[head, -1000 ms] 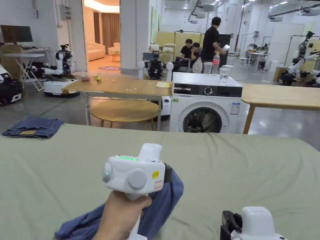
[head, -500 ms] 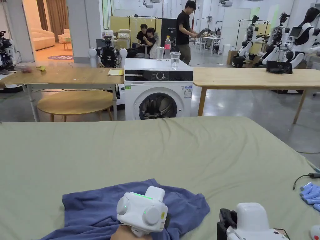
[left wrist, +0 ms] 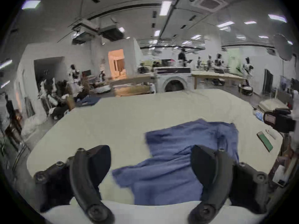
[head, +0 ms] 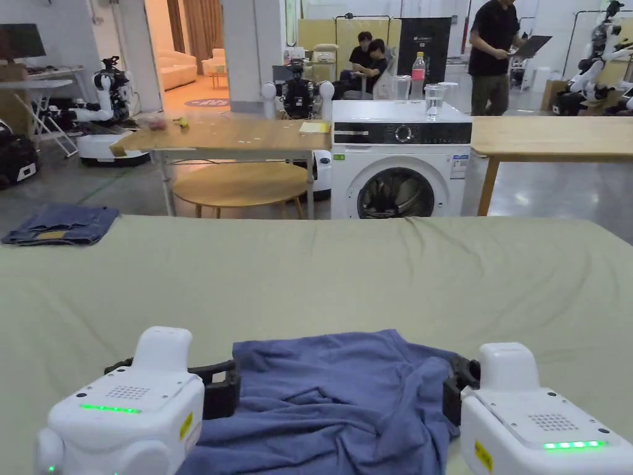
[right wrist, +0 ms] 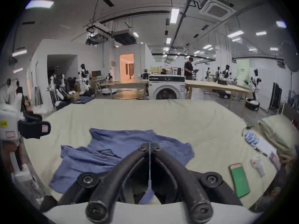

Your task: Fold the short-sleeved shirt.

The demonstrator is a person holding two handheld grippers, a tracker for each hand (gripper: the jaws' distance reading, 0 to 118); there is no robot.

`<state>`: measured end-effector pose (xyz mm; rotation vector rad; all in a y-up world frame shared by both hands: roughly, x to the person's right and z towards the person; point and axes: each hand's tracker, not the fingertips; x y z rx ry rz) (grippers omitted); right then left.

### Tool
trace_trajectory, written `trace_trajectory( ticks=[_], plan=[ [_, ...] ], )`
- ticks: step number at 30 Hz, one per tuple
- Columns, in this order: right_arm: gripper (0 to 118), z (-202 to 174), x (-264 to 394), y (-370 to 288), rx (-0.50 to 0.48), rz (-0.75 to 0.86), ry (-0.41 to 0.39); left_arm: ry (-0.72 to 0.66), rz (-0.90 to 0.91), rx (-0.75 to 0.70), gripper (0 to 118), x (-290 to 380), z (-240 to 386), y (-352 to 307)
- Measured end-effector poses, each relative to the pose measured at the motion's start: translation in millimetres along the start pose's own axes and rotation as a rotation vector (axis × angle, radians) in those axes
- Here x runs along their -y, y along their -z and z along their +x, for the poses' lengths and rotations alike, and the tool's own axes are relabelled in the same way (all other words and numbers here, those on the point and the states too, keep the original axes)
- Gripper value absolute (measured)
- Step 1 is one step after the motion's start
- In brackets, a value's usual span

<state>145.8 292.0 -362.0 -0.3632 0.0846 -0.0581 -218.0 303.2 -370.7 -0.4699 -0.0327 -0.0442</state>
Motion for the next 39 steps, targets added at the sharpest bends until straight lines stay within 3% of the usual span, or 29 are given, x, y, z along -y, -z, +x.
trace_trajectory(
  ticks=[1, 2, 3, 7, 14, 15, 16, 17, 18, 23, 26, 28, 29, 30, 32, 33, 34, 35, 36, 37, 38, 39],
  plan=[
    [0, -1, 2, 0, -0.023, -0.013, 0.028, -0.029, -0.038, -0.009, 63, 2, -18, -1],
    [0, -4, 3, 0, -0.024, -0.013, 0.024, -0.038, -0.084, -0.050, 18, 4, -33, 0],
    [0, -8, 5, -1, -0.021, -0.011, 0.011, -0.018, -0.110, -0.095, 0, 6, -44, 3],
    [0, -11, 13, -1, -0.030, -0.025, -0.018, -0.105, -0.204, -0.055, 0, 8, -78, 24],
    [0, 10, 19, 14, 0.006, -0.067, -0.013, -0.062, -0.395, -0.065, 0, 23, -92, 119],
    [0, 14, 19, 16, 0.014, -0.074, -0.016, -0.048, -0.398, -0.079, 36, 25, -85, 126],
    [0, 18, 19, 18, 0.022, -0.079, -0.018, -0.054, -0.400, -0.087, 79, 24, -89, 137],
    [0, 22, 19, 20, 0.031, -0.084, -0.018, -0.067, -0.417, -0.104, 106, 23, -94, 149],
    [0, 26, 19, 22, 0.038, -0.088, -0.015, -0.084, -0.437, -0.125, 107, 23, -98, 161],
    [0, 45, 19, 32, 0.070, -0.102, -0.002, -0.110, -0.563, -0.054, 106, 35, -92, 191],
    [0, 55, 19, 38, 0.085, -0.112, -0.009, -0.103, -0.616, -0.097, 103, 46, -85, 209],
    [0, 67, 17, 45, 0.102, -0.118, -0.004, -0.125, -0.660, -0.027, 77, 54, -76, 206],
    [0, 75, 17, 50, 0.116, -0.126, 0.000, -0.062, -0.637, -0.078, 74, 51, -68, 201],
    [0, 85, 16, 58, 0.154, -0.148, -0.011, -0.001, -0.628, -0.072, 59, 47, -62, 198],
    [0, 108, 15, 83, 0.234, -0.192, -0.032, 0.015, -0.630, -0.013, 4, 40, -52, 190],
    [0, 120, 14, 95, 0.240, -0.211, -0.021, 0.091, -0.611, -0.097, 0, 38, -45, 189],
    [0, 131, 12, 109, 0.247, -0.238, -0.009, 0.137, -0.614, -0.088, 0, 38, -42, 189],
    [0, 141, 10, 124, 0.250, -0.262, -0.005, 0.082, -0.629, -0.053, 0, 34, -40, 179],
    [3, 148, 9, 138, 0.243, -0.276, -0.006, 0.026, -0.609, -0.021, 0, 28, -44, 173],
    [25, 156, 7, 149, 0.220, -0.304, 0.005, -0.046, -0.578, -0.004, 0, 19, -48, 165],
    [59, 161, 7, 162, 0.183, -0.344, 0.023, -0.061, -0.535, -0.020, 0, 10, -51, 157],
    [104, 164, 9, 177, 0.155, -0.393, 0.050, -0.042, -0.506, -0.021, 0, 1, -53, 150]
  ],
)
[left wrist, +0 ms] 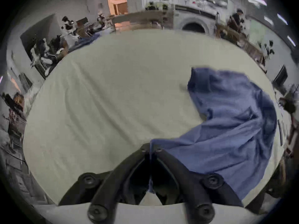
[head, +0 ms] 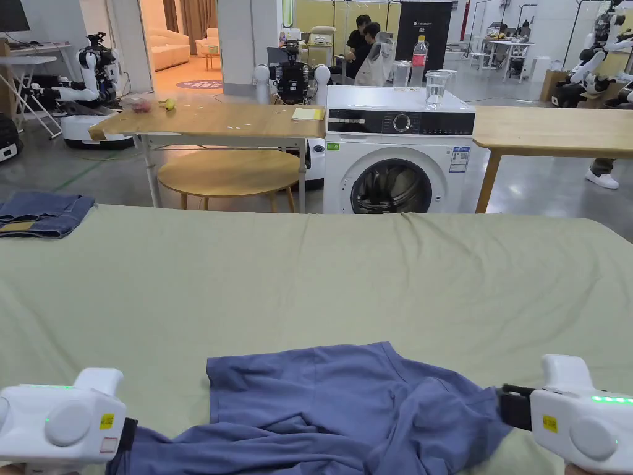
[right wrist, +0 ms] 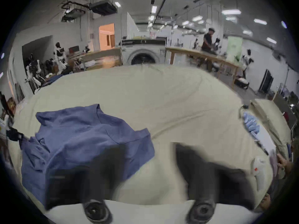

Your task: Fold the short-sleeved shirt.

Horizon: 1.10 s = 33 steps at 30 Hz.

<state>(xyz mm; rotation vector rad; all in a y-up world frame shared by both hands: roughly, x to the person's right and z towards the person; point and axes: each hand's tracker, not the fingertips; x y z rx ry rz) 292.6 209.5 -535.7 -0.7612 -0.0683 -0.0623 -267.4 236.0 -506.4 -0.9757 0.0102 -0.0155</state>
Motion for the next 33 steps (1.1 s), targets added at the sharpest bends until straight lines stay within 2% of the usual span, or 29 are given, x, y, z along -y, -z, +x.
trace_trajectory(
  ticks=[1, 5, 6, 7, 8, 9, 11, 13, 14, 16, 18, 25, 29, 33],
  plan=[
    [118, 1, -2, 14, -0.020, -0.034, 0.020, 0.002, 0.025, -0.005, 0, -5, 1, -10],
    [118, -9, 3, 52, -0.007, -0.107, 0.010, -0.025, 0.093, 0.025, 0, -24, 3, -37],
    [104, -11, 7, 58, 0.004, -0.130, -0.005, -0.020, 0.096, 0.023, 0, -26, 6, -40],
    [71, -15, 10, 61, 0.000, -0.145, -0.021, -0.010, 0.105, 0.020, 0, -27, 9, -42],
    [29, -19, 13, 60, -0.023, -0.150, -0.040, 0.000, 0.108, 0.013, 0, -31, 7, -38],
    [6, -23, 16, 60, -0.039, -0.161, -0.058, 0.005, 0.113, 0.012, 0, -31, 9, -39],
    [5, -30, 19, 48, -0.021, -0.113, -0.062, 0.011, 0.125, 0.011, 0, -30, 12, -41],
    [5, -31, 13, 41, -0.070, -0.131, -0.053, 0.012, 0.129, 0.018, 0, -32, 7, -38],
    [5, -32, 11, 33, -0.063, -0.123, -0.057, 0.013, 0.131, 0.020, 0, -32, 7, -39],
    [5, -36, -2, 10, -0.028, -0.032, -0.095, 0.039, 0.152, -0.009, 0, -33, 4, -44],
    [5, -36, -20, -14, -0.051, 0.036, -0.090, 0.049, 0.180, -0.012, 0, -35, 1, -55],
    [5, -52, -104, -109, -0.061, 0.270, -0.166, 0.093, 0.311, -0.089, 0, -71, -14, -99],
    [5, -57, -158, -149, -0.041, 0.377, -0.170, 0.107, 0.375, -0.150, 0, -107, -32, -128],
    [5, -63, -207, -191, -0.029, 0.477, -0.162, 0.061, 0.474, -0.201, 0, -149, -52, -161]
  ],
)
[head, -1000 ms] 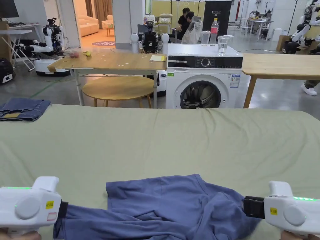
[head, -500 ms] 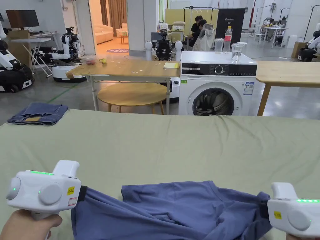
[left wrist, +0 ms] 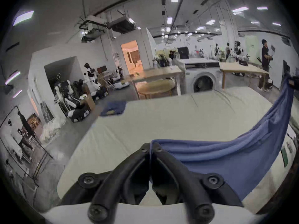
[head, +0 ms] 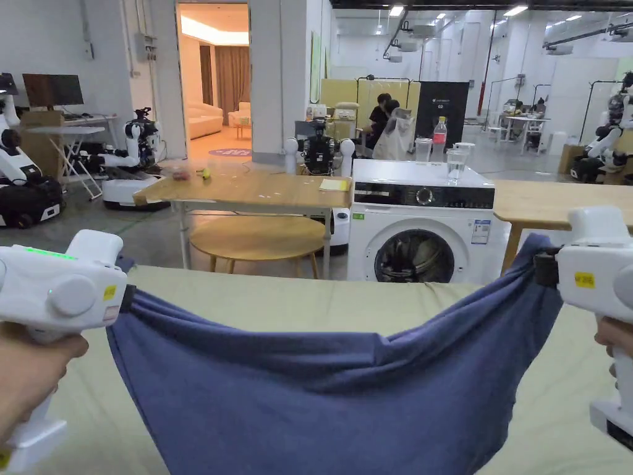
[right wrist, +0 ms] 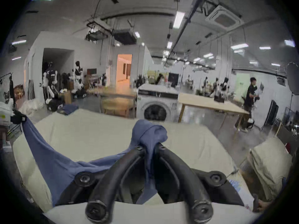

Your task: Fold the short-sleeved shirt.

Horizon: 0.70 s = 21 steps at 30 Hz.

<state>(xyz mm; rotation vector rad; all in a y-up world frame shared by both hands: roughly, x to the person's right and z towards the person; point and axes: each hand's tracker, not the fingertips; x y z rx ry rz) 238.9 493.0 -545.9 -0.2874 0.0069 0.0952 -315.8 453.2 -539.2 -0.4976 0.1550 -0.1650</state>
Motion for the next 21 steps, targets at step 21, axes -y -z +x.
trace_trajectory(
  ticks=[21],
  plan=[
    [5, 13, -82, 61, 0.190, 0.148, 0.054, -0.144, 0.180, -0.094, 0, -119, -12, 55]
  ],
)
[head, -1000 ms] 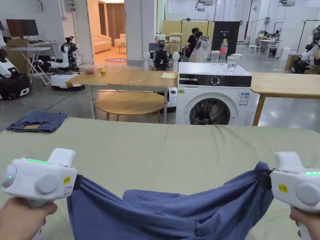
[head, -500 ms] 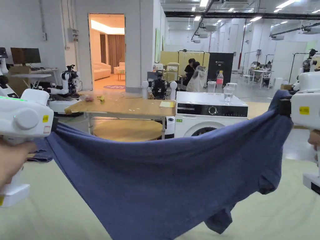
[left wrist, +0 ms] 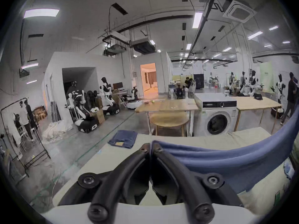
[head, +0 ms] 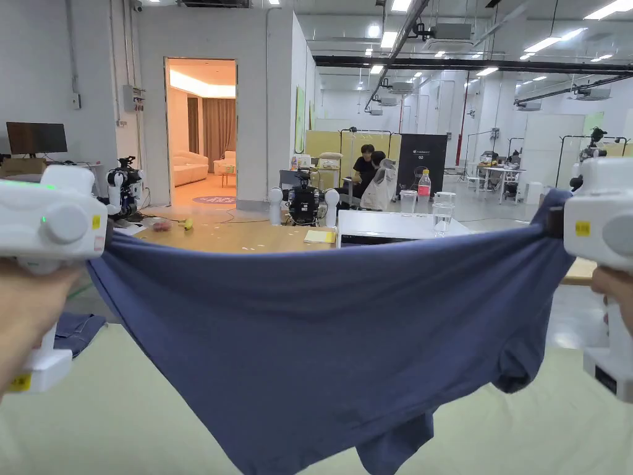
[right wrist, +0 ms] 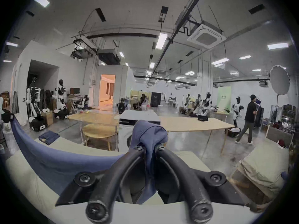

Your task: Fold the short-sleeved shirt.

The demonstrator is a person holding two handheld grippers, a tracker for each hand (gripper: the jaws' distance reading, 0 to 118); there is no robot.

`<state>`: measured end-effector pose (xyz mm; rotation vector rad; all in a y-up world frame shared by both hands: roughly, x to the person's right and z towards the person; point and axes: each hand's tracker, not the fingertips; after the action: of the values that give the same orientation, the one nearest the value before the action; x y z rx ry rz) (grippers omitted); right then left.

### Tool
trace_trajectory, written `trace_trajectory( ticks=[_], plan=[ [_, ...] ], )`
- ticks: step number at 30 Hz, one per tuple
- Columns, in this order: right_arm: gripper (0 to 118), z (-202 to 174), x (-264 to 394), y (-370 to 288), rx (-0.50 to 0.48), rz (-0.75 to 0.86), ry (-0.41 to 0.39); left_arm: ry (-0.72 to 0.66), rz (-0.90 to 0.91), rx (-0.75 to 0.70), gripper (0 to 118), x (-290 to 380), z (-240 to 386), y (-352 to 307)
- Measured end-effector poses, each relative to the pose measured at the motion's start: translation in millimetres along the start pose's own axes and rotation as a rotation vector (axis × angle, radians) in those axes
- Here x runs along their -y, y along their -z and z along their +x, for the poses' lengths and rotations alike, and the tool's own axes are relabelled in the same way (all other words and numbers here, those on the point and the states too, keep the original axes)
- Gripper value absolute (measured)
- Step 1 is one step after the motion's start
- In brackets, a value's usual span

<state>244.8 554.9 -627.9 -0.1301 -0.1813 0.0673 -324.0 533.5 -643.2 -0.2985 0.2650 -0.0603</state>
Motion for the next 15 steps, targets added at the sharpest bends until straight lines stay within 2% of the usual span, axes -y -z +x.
trace_trajectory(
  ticks=[1, 4, 6, 8, 10, 14, 15],
  plan=[
    [5, -1, 15, 3, 0.030, -0.005, -0.002, -0.005, -0.015, 0.000, 0, 13, 2, 5],
    [5, 4, 47, 2, -0.010, -0.032, 0.038, -0.010, -0.039, 0.014, 0, 42, 6, 9],
    [5, 5, 66, -5, -0.011, -0.048, 0.021, 0.001, -0.059, 0.033, 0, 57, 7, 5],
    [5, 8, 86, -16, -0.011, -0.057, -0.012, -0.048, -0.070, 0.088, 0, 76, 1, -10],
    [6, 16, 113, -36, -0.036, -0.075, 0.004, -0.109, -0.092, 0.148, 0, 100, -9, -28],
    [6, 26, 185, -81, -0.043, -0.144, -0.040, -0.109, -0.131, 0.178, 0, 167, -17, -72],
    [6, 30, 206, -94, -0.042, -0.150, -0.027, -0.128, -0.141, 0.210, 0, 187, -21, -84]
  ],
)
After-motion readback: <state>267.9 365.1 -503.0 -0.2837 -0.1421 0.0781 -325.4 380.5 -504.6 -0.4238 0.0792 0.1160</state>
